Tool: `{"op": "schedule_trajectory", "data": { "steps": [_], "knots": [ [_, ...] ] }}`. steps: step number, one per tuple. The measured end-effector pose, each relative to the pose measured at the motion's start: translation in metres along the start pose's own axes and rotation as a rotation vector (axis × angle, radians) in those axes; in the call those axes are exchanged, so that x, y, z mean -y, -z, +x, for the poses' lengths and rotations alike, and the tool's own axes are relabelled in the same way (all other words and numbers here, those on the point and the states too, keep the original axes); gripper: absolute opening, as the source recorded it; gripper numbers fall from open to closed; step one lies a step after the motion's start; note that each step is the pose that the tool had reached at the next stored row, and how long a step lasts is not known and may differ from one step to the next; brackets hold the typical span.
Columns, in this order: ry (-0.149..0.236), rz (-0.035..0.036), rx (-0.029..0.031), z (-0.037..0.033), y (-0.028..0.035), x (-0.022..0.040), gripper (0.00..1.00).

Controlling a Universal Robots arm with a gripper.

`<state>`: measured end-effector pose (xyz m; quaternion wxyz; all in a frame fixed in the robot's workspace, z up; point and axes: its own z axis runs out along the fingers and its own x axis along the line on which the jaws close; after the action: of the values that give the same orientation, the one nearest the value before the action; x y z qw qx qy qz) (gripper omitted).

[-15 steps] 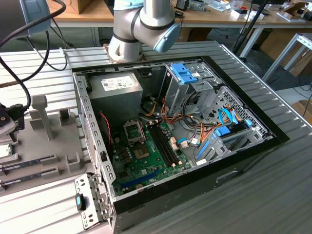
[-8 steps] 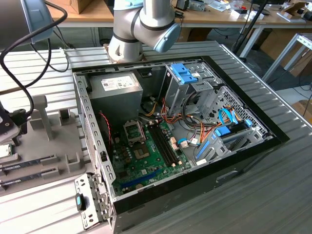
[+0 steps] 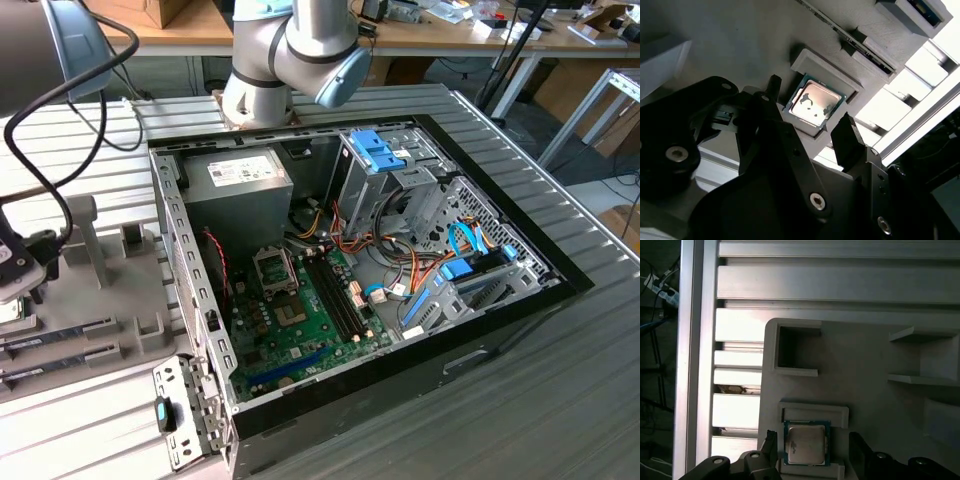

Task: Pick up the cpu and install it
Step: 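Pick up the cpu and move it towards the insertion slot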

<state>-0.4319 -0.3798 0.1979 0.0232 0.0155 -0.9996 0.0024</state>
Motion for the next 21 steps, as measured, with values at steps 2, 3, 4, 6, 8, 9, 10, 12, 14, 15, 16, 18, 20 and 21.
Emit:
{"op": "schedule_trajectory", "data": {
  "steps": [2,3,4,6,8,9,10,12,14,15,16,18,20,21],
  "knots": [
    [0.001,0.0000,0.0002,0.0001,-0.0019,0.0000,0.67],
    [0.001,0.0000,0.0002,0.0000,-0.0028,-0.0001,0.67],
    [0.002,0.0001,0.0001,0.0000,-0.0036,0.0000,0.67],
    [0.002,0.0001,0.0001,0.0000,-0.0054,0.0000,0.67],
    [0.002,0.0000,0.0002,0.0005,-0.0084,-0.0001,0.67],
    [0.002,0.0000,0.0003,0.0005,-0.0092,-0.0001,0.67],
    [0.002,0.0000,0.0002,0.0005,-0.0099,-0.0001,0.67],
    [0.001,0.0000,0.0001,0.0007,-0.0117,-0.0001,0.67],
    [0.001,0.0000,0.0002,0.0011,-0.0123,-0.0002,0.67],
    [0.001,0.0000,0.0001,0.0011,-0.0123,-0.0002,0.67],
    [0.001,0.0000,0.0000,0.0013,-0.0123,-0.0002,0.67],
    [0.000,0.0001,0.0012,0.0020,-0.0123,-0.0002,0.67],
    [0.000,0.0000,0.0036,0.0035,-0.0123,-0.0004,0.67],
    [0.001,0.0001,0.0038,0.0039,-0.0122,-0.0005,0.67]
  ]
}}
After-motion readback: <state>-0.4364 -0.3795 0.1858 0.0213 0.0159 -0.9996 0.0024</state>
